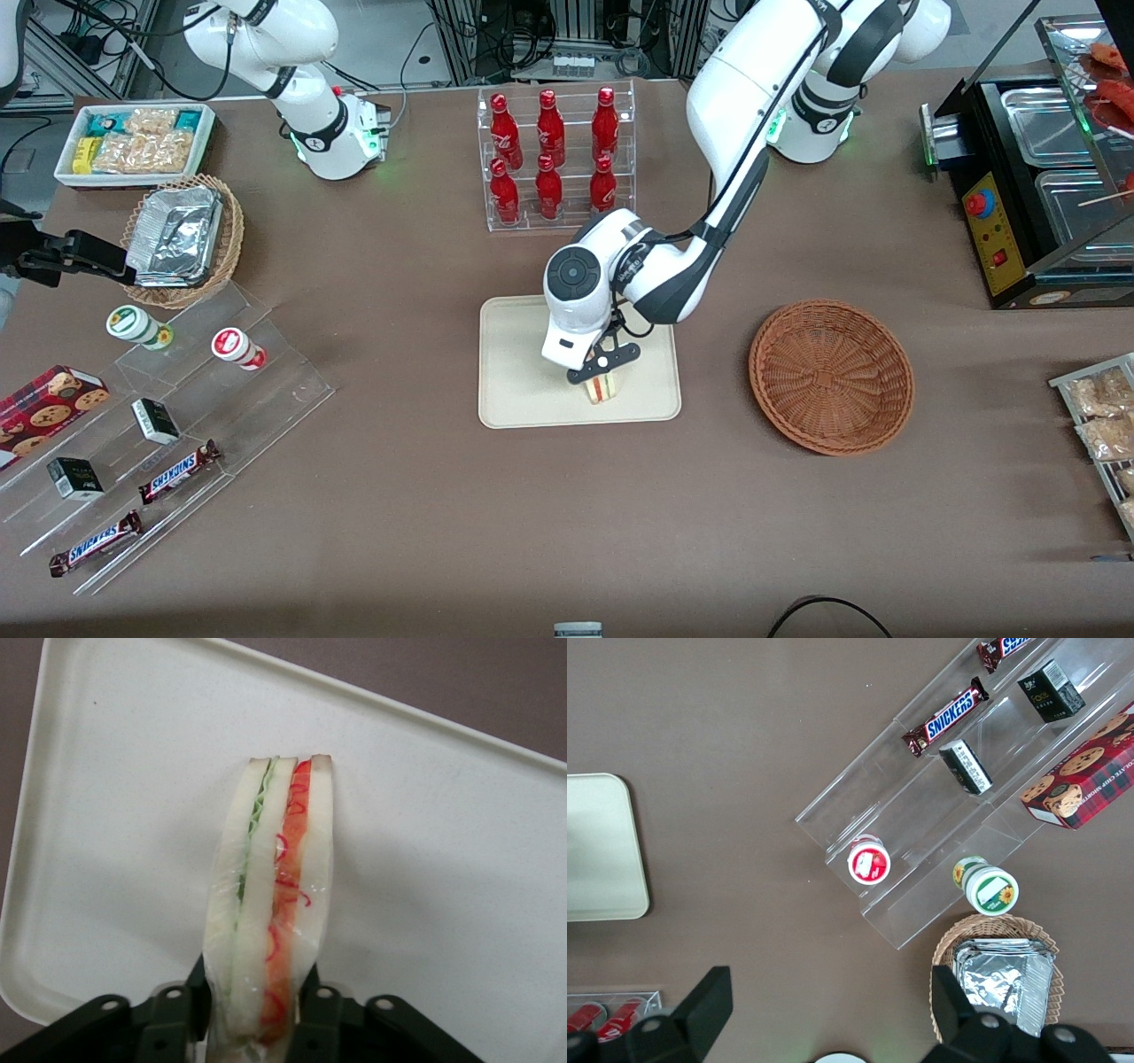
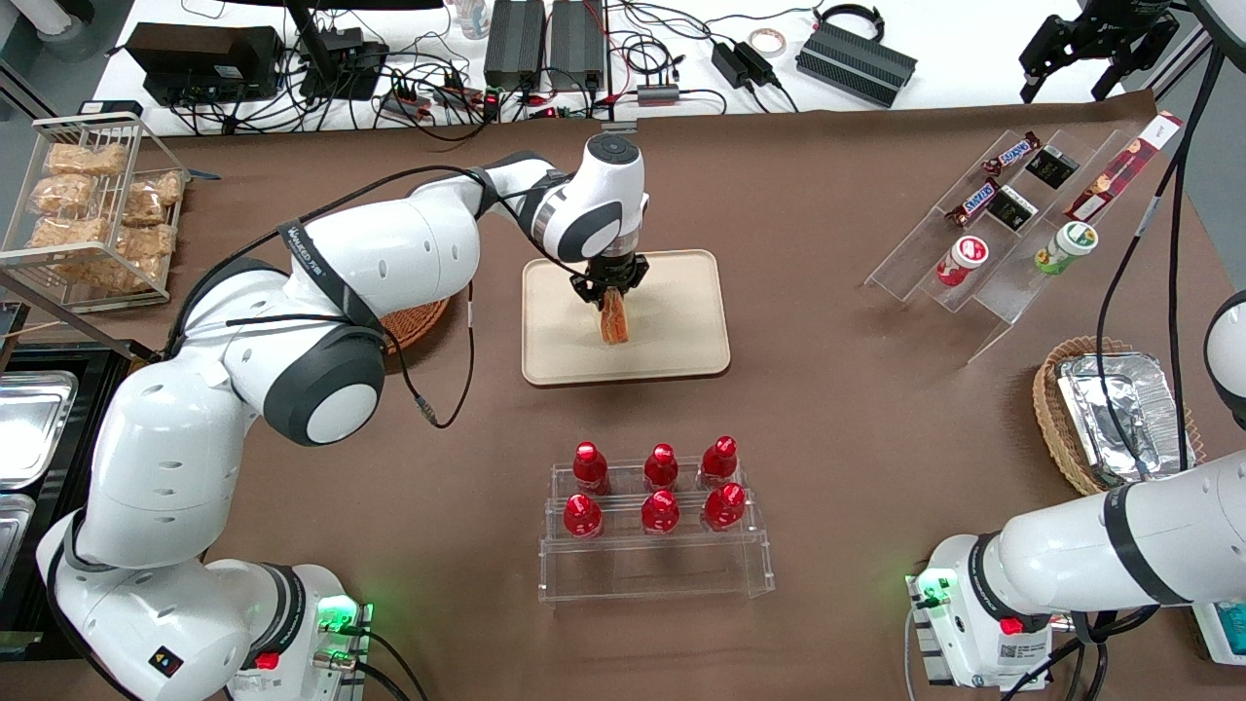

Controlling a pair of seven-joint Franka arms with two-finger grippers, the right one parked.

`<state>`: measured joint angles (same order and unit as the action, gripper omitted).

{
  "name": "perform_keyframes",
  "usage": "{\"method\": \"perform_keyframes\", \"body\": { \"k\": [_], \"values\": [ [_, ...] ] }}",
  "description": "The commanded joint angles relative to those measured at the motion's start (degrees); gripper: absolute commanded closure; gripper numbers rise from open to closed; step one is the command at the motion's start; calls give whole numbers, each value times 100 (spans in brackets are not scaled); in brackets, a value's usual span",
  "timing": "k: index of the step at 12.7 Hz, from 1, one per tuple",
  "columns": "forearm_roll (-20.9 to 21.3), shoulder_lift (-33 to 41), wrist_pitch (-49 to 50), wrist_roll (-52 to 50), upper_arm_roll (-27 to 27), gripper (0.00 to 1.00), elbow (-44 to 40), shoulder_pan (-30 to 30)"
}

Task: Place sandwich from basket to tray
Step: 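Lower the sandwich onto the tray and open the left gripper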

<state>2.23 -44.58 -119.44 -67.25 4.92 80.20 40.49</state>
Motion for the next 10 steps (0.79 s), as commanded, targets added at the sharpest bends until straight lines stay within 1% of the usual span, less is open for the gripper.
{"method": "perform_keyframes", "body": {
  "k": [1, 3, 5, 7, 8, 10],
  "values": [
    [32, 71, 193, -183, -70, 0, -242, 65],
    [14, 283, 447, -139, -62, 0, -338, 38],
    [14, 371, 930, -104, -62, 0, -689, 38],
    [14, 669, 1037, -51, -70, 0, -699, 20],
    [14, 861, 1133, 219, -79, 0, -699, 20],
    [75, 1143, 1597, 362, -88, 0, -699, -110]
  ]
}}
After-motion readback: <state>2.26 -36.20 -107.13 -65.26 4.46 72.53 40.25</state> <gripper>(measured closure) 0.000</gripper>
